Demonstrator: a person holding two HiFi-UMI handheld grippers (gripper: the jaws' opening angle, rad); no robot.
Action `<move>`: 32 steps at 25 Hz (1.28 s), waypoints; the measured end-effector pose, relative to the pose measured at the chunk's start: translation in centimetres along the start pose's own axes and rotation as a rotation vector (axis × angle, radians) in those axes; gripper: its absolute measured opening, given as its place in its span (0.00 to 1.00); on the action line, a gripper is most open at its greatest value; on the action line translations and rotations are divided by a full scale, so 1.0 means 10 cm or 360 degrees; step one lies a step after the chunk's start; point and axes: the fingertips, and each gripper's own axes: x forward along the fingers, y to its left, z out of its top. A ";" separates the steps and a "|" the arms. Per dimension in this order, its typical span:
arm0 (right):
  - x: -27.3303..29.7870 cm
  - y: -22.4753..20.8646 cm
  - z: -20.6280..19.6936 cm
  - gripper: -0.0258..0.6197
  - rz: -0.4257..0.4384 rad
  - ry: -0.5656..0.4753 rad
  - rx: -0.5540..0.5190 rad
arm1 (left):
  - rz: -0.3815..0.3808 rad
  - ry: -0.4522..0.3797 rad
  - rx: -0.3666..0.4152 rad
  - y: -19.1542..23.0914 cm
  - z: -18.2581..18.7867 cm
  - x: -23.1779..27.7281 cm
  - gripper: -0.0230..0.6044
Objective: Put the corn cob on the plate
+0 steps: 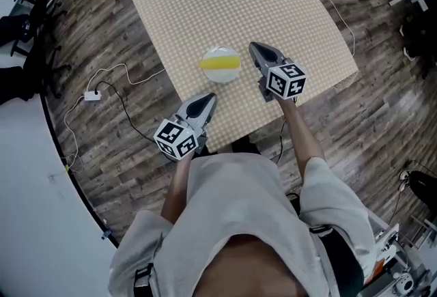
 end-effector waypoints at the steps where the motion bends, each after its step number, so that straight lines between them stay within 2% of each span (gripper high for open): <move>1: -0.04 0.03 0.02 0.04 -0.0008 -0.0020 -0.0008 | -0.0010 -0.0003 0.0012 -0.02 0.01 0.00 0.05; 7: -0.38 0.36 0.03 0.04 -0.0106 -0.0124 -0.0034 | -0.0106 -0.0040 0.0083 -0.12 0.12 -0.12 0.05; 13: -0.67 1.04 -0.09 0.04 -0.0246 -0.0185 -0.0160 | -0.0200 -0.0088 0.0149 -0.11 0.22 -0.60 0.05; 18: -0.78 1.68 -0.38 0.04 -0.0311 -0.0168 -0.0262 | -0.0251 -0.0093 0.0156 -0.05 0.09 -1.16 0.05; 22: -0.95 2.10 -0.63 0.04 -0.0326 -0.0162 -0.0278 | -0.0285 -0.0076 0.0161 -0.07 -0.04 -1.49 0.05; 28: -1.32 2.45 -0.88 0.04 -0.0408 -0.0173 -0.0255 | -0.0324 -0.0068 0.0149 -0.21 -0.22 -1.78 0.05; 32: -1.62 2.57 -0.87 0.04 -0.0426 -0.0210 -0.0253 | -0.0328 -0.0082 0.0164 -0.43 -0.26 -1.84 0.05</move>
